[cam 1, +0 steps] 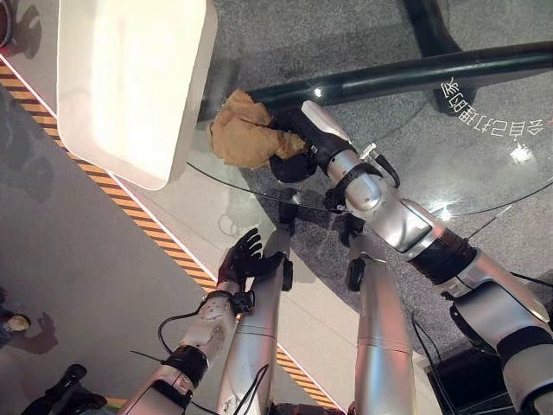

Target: Wipe the table with a cloth and put it in the basket.

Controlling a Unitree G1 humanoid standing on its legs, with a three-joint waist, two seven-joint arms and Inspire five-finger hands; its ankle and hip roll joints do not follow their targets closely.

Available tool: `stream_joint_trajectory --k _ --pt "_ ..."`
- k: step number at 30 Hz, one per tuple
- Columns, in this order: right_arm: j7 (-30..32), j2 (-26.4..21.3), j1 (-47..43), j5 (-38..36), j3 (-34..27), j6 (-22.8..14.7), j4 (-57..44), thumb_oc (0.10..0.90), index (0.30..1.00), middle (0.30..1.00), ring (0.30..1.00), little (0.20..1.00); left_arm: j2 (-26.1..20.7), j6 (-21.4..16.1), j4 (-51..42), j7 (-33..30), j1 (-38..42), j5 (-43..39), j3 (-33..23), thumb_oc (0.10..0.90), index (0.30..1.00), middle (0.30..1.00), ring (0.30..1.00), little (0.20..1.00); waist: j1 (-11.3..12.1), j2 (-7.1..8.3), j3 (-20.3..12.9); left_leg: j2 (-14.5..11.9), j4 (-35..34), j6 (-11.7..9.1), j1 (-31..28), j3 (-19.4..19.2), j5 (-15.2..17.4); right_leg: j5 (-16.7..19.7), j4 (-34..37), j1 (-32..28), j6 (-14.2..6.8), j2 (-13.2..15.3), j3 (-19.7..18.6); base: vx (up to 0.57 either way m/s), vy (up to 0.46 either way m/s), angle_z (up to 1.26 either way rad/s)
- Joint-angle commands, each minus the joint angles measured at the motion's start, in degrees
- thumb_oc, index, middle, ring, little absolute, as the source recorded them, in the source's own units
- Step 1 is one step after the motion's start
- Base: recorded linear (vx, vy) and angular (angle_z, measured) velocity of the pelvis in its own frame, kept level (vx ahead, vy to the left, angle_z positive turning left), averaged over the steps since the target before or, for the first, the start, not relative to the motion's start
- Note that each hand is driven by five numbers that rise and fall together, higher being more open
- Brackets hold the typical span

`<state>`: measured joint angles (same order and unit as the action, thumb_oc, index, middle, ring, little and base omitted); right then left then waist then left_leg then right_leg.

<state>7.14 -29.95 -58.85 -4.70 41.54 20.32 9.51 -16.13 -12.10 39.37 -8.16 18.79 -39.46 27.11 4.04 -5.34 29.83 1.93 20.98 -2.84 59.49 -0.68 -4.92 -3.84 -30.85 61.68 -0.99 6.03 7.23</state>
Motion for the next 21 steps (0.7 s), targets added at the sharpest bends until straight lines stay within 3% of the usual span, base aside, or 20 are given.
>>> stream_joint_trajectory --k 1,3,4,5,9,15,21 --pt "2.42 -1.41 4.34 -2.02 -0.64 -0.05 -3.77 0.1 0.3 0.3 0.3 0.2 0.09 -0.86 -0.99 -0.37 -5.8 1.01 1.22 0.8 0.9 0.9 0.9 0.9 0.43 -0.67 -0.04 3.24 4.26 2.35 -1.91 -2.45 7.07 3.4 4.53 -1.73 -4.22 -1.16 -0.67 0.03 -0.002 -0.02" --pt "4.83 -1.64 4.33 -2.67 -1.18 -0.08 -3.16 0.1 0.3 0.3 0.3 0.2 0.01 -0.96 -0.85 -0.36 -5.77 0.93 1.3 0.8 0.9 0.9 0.9 0.9 0.45 -0.69 -0.04 3.16 4.1 2.4 -2.01 -2.52 6.98 3.43 4.63 -1.85 -4.19 -1.13 -0.63 -0.02 -0.001 -0.01" --pt "5.53 -2.01 3.06 -2.93 -1.59 -0.07 -2.93 0.1 0.3 0.3 0.3 0.2 -0.08 -1.03 -0.8 -0.35 -4.59 0.89 0.8 0.8 0.9 0.9 0.9 0.9 0.31 -0.63 -0.04 3.23 3.72 2.69 0.06 -2.7 5.25 5.12 5.3 0.01 -3.81 -0.99 -0.31 0.0 0.0 0.0" --pt "7.67 -1.92 4.46 -3.66 -2.07 -0.23 -2.55 0.1 0.3 0.3 0.3 0.2 -0.03 -1.03 -0.79 -0.32 -5.96 0.84 1.25 0.8 0.9 0.9 0.9 0.9 0.44 -0.75 -0.04 3.09 3.88 2.46 -2.37 -2.53 6.99 3.43 4.65 -2.09 -4.22 -1.1 -0.6 0.0 0.0 0.0" --pt "18.77 -2.58 5.11 -6.33 -7.2 -2.7 -0.03 0.1 0.3 0.3 0.3 0.2 0.01 -1.44 -0.52 -0.57 -6.69 0.86 1.22 0.8 0.9 0.9 0.9 0.9 0.17 -0.73 -0.04 2.84 4.14 2.66 -2.74 -2.58 7.41 3.36 4.39 -2.38 -4.22 -1.2 -0.85 0.01 0.0 0.0" --pt "29.04 -4.25 3.74 -10.12 -14.28 -2.92 2.86 0.1 0.3 0.3 0.3 0.2 0.32 -1.74 -0.17 -1.1 -6.81 0.64 1.13 0.8 0.9 0.9 0.9 0.9 -0.27 -0.37 -0.04 2.64 4.25 2.9 -3.03 -2.52 8.09 3.46 4.32 -2.55 -4.25 -1.72 -1.32 0.0 -0.004 -0.01" --pt "33.5 -8.42 1.77 -13.93 -18.97 -2.62 5.59 0.1 0.3 0.3 0.3 0.2 -0.17 -1.84 -0.45 -1.58 -6.07 0.49 0.48 0.8 0.9 0.9 0.9 0.9 -0.89 0.2 -0.04 2.64 3.91 3.37 -1.09 -2.61 6.85 5.38 5.2 -0.82 -3.88 -2.01 -1.26 -0.02 -0.015 -0.07"
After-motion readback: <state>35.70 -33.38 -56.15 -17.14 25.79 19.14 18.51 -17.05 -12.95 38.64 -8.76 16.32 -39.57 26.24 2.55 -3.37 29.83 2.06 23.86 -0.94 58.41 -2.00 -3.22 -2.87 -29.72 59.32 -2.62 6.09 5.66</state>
